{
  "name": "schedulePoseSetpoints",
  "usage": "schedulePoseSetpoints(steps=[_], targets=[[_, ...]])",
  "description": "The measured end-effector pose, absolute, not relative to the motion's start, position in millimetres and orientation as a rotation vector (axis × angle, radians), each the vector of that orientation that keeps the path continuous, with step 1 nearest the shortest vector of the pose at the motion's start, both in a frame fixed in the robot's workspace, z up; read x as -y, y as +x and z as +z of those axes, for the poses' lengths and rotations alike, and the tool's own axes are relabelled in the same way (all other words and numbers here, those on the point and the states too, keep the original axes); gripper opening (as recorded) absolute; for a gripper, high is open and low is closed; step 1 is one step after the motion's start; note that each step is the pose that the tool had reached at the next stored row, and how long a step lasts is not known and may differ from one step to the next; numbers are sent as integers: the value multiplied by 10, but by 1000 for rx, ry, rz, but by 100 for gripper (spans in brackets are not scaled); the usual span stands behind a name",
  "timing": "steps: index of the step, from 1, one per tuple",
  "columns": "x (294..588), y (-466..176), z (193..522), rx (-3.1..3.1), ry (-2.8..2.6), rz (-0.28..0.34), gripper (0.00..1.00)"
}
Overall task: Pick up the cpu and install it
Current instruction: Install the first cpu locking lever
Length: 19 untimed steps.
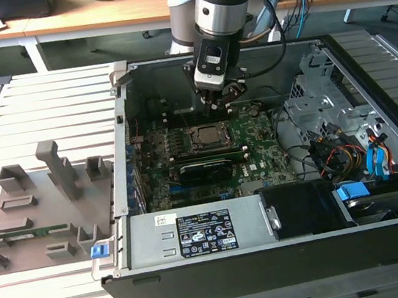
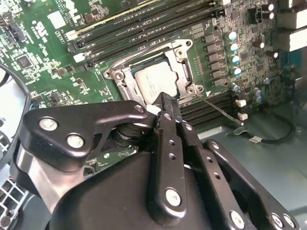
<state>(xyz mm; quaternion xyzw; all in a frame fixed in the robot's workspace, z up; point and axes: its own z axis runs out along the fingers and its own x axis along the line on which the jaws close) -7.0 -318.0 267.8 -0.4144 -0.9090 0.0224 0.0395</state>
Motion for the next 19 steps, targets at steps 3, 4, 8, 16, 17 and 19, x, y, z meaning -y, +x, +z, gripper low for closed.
schedulePoseSetpoints(steps=[3,4,8,16,17,19], targets=[[3180,-70,2678,2823,-1188,72,11],[3180,-70,2678,2838,-1153,74,11],[3180,-70,2678,2888,-1028,79,11],[3180,-70,2678,2960,-812,87,11],[3180,-70,2678,2966,-790,88,11],[3180,-70,2678,2981,-738,90,11]])
